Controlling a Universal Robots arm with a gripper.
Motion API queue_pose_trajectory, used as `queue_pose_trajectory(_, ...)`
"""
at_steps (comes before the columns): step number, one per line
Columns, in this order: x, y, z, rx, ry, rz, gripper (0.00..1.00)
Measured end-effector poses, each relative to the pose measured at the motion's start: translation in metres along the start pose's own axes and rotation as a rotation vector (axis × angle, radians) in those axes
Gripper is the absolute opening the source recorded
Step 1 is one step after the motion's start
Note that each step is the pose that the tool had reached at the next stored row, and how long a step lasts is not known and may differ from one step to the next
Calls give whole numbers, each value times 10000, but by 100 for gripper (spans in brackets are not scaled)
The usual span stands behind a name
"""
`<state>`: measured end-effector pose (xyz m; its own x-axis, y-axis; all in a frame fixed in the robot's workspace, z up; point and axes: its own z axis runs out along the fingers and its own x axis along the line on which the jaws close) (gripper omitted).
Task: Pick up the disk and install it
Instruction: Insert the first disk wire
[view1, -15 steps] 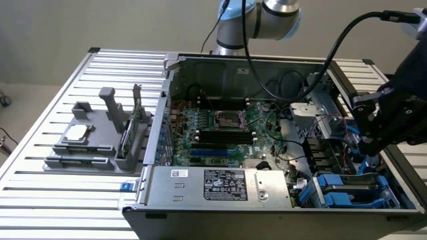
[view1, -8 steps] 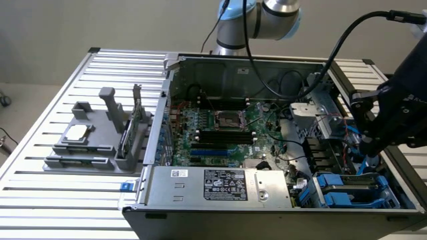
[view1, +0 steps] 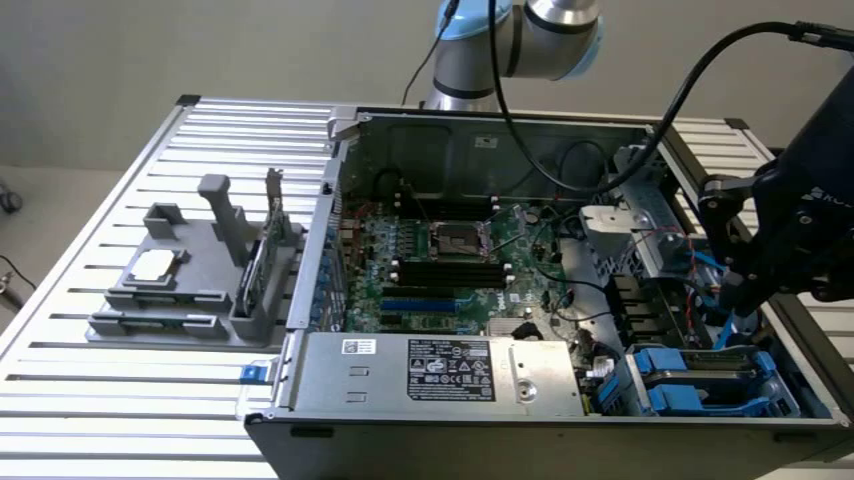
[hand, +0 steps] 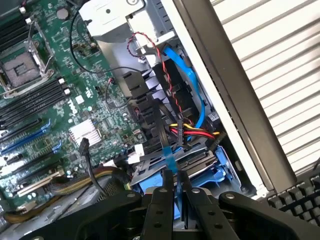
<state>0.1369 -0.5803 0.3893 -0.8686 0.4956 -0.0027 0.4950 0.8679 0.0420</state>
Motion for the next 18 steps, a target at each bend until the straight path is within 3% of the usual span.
queue_pose_trajectory(9, 0, 0, 7, 5, -67, 1581, 18)
queue_pose_trajectory(18, -64, 58, 9, 26, -107, 2222, 18)
